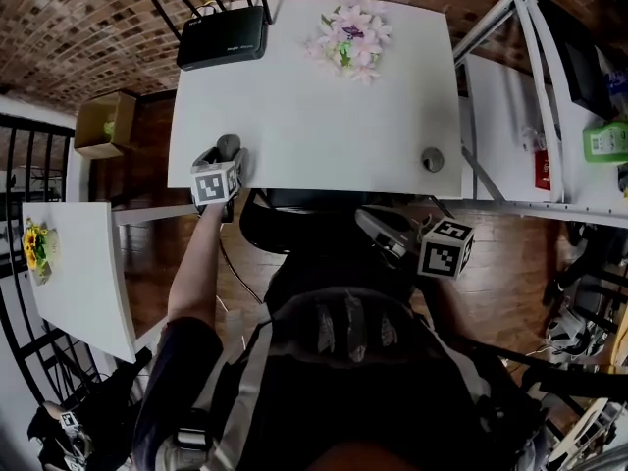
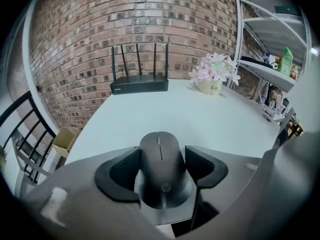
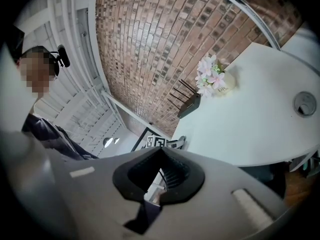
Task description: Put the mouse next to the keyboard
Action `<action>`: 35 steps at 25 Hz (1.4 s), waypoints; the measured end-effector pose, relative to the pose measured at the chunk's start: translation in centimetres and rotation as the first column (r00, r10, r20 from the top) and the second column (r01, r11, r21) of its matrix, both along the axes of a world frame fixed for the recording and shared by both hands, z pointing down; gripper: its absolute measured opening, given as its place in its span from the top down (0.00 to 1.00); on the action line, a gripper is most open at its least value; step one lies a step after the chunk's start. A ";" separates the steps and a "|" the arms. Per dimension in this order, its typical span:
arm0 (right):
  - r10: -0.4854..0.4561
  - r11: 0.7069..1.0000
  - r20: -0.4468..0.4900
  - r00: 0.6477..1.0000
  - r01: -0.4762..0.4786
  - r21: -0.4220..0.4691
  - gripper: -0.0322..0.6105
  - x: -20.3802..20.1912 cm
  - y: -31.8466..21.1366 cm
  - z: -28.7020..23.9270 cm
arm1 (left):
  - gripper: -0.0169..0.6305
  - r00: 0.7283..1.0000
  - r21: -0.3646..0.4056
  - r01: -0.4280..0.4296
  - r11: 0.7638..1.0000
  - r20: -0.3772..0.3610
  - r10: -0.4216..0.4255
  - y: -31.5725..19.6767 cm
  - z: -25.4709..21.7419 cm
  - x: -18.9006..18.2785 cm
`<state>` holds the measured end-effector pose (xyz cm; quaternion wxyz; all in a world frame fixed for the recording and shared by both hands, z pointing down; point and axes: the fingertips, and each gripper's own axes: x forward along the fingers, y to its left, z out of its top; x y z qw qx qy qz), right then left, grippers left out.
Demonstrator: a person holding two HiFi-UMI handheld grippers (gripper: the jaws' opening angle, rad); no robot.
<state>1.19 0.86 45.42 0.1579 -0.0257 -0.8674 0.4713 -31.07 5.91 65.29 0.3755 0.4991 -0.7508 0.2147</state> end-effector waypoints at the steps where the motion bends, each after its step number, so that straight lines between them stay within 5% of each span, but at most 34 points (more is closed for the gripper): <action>1: 0.003 1.000 0.001 1.000 -0.003 -0.003 0.95 0.1 -0.1 0.0 | 0.52 1.000 -0.008 -0.007 1.000 0.003 0.007 -0.1 0.1 0.2; 35: -0.010 0.999 0.048 0.999 0.012 -0.046 0.95 3.5 -4.1 1.0 | 0.52 0.998 -0.027 -0.042 0.999 -0.053 0.040 -4.5 -0.1 8.1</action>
